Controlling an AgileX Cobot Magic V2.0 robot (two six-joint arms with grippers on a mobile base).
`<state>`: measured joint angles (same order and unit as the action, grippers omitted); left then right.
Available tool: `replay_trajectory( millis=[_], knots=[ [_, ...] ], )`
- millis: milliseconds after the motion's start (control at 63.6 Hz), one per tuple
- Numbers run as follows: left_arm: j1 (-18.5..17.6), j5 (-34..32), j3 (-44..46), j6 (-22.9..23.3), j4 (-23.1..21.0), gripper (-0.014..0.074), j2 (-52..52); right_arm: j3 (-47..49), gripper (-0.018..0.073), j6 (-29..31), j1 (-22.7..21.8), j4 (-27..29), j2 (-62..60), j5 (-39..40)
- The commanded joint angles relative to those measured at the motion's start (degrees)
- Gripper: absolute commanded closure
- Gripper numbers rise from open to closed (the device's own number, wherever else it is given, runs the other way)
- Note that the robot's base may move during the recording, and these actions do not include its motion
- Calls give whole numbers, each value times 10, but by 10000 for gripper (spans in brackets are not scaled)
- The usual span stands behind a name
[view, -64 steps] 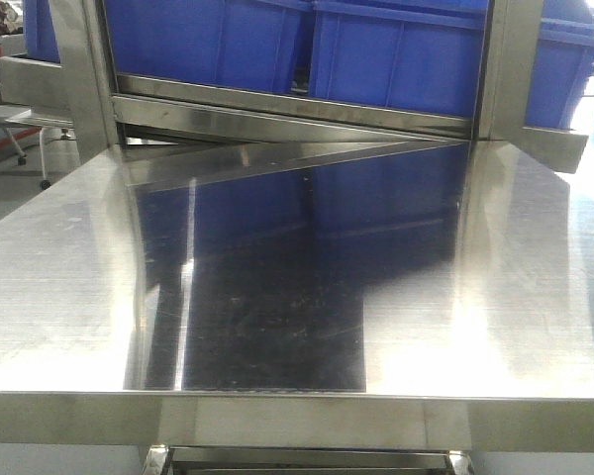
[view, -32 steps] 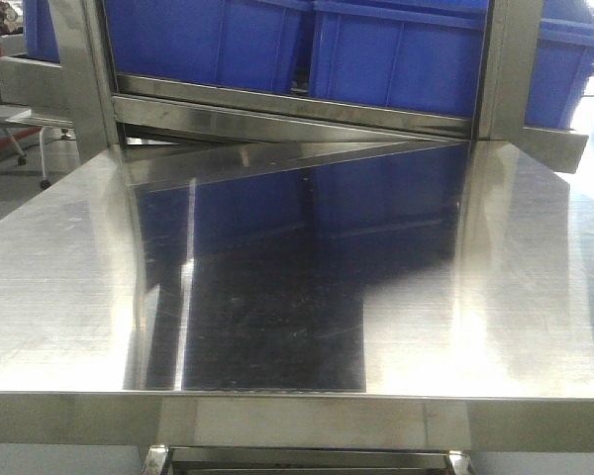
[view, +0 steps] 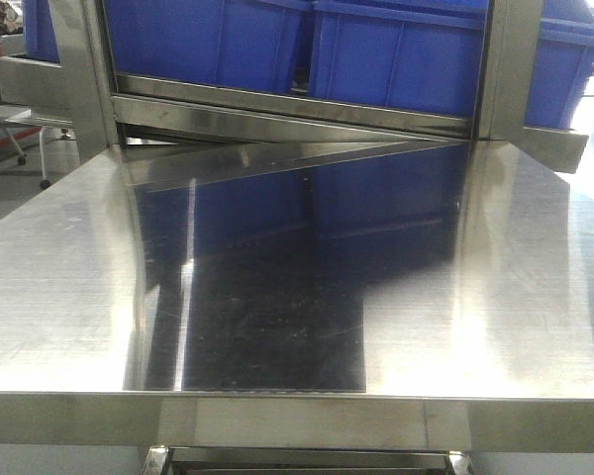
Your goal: Pick and sort blue part to right shelf
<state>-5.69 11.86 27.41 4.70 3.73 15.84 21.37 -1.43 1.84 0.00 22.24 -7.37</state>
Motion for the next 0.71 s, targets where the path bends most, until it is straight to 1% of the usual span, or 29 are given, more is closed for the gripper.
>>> replay_trajectory(
  millis=[0,692],
  knots=[
    [1,-51,16,-1,1,265,4,18,146,1,-4,0,3,56],
    [1,-51,16,-1,1,265,4,18,146,1,-4,0,3,56]
  ],
)
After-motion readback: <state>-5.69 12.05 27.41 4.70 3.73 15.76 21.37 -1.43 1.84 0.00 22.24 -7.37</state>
